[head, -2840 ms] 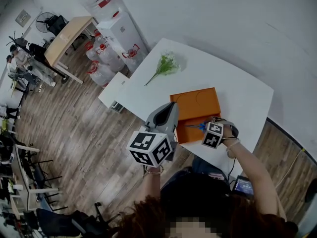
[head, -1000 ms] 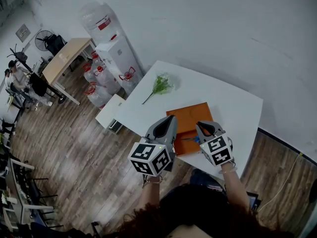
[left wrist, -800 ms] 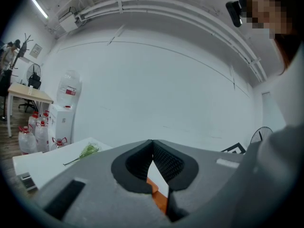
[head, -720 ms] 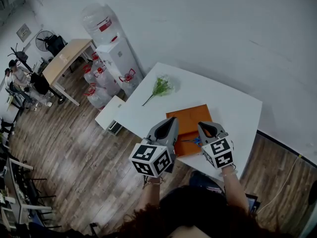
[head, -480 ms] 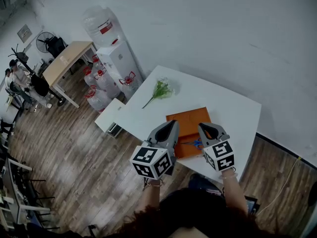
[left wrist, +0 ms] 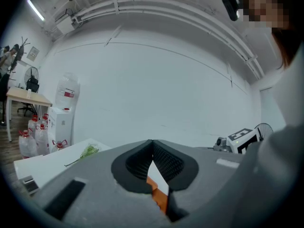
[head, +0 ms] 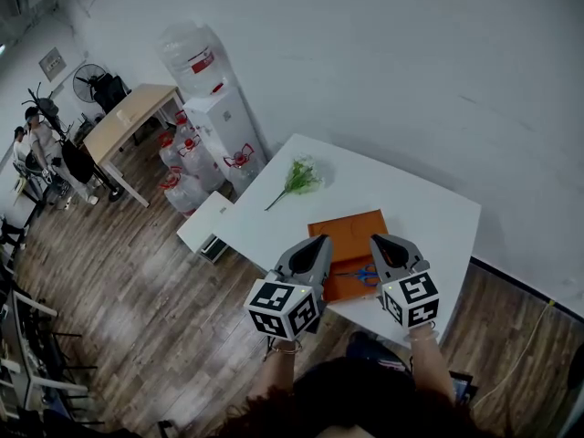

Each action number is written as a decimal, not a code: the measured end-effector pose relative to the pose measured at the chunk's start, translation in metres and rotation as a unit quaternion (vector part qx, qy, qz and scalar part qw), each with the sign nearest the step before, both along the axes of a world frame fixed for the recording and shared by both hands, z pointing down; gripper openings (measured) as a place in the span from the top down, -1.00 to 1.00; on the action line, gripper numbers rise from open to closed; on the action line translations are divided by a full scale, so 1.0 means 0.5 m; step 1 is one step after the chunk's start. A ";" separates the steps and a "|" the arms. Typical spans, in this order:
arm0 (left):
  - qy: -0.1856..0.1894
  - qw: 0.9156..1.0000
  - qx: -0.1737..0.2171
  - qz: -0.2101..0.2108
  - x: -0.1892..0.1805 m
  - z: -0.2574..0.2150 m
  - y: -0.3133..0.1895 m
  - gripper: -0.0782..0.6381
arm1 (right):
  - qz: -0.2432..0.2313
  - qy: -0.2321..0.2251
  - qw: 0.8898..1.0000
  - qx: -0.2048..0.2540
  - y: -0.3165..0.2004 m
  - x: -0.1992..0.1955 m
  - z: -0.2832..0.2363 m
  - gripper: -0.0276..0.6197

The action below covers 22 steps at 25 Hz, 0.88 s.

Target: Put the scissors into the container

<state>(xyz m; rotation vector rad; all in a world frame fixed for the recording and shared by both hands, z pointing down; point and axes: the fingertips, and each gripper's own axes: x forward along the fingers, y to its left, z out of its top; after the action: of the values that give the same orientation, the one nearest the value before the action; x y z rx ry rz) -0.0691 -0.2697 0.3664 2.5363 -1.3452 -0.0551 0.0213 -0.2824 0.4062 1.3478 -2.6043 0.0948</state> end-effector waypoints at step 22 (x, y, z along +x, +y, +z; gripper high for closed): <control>-0.014 1.000 -0.002 0.021 0.021 0.008 -0.004 0.74 | 0.013 -0.011 1.000 0.024 -0.002 0.020 -0.038 0.92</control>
<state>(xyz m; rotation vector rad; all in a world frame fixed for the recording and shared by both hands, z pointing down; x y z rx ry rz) -0.0585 -0.2716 0.3702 2.5696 -1.3014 -0.0091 0.0313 -0.2836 0.3870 1.4051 -2.6234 0.0518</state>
